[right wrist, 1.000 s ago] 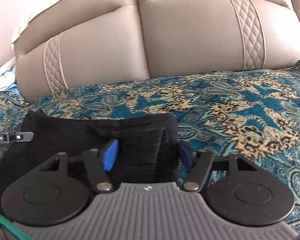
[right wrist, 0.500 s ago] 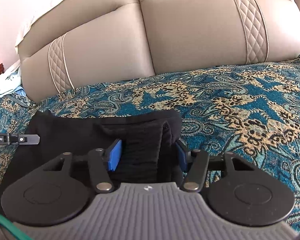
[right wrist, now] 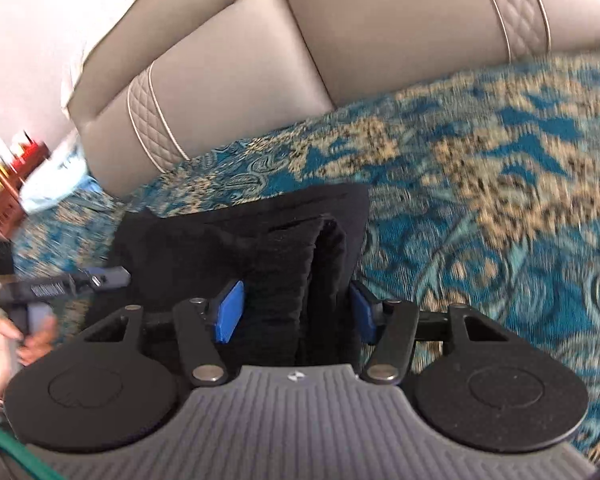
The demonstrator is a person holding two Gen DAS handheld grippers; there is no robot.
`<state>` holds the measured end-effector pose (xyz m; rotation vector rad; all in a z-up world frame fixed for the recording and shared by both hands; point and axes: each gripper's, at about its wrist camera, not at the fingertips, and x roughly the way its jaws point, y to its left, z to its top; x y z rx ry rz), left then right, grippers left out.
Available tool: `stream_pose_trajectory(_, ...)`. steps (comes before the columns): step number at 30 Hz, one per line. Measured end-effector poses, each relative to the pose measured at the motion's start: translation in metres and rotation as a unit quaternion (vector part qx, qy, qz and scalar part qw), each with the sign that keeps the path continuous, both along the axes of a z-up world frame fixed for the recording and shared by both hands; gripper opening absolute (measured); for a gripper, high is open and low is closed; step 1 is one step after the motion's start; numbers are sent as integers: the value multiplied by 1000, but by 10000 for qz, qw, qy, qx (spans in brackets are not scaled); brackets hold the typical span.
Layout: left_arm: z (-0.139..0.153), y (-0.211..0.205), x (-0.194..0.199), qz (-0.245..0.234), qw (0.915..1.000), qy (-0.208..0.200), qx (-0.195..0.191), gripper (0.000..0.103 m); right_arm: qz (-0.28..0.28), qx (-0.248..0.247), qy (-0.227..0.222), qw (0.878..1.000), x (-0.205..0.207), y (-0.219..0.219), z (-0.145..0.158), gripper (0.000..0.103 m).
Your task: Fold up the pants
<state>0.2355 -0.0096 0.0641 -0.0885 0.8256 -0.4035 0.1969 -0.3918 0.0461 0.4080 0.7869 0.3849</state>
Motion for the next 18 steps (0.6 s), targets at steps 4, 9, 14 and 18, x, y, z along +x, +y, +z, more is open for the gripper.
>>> stream_pose_trajectory(4,-2,2,-1,74,10000,-42,-31,61,-9,348,115,9993,9,-9,-5,70)
stream_pose_trajectory(9,-2,1,13,291,9992,18,-259,61,-58,301,-48,9995,28,3,-7,70)
stream_pose_trajectory(14,-5,0,28,426,9980,35,-457,61,-66,118,-302,9995,36,17,-10,69)
stream_pose_trajectory(18,-7,1,30,409,9977,-28,-547,64,-43,-264,-547,9981,30,32,-10,60)
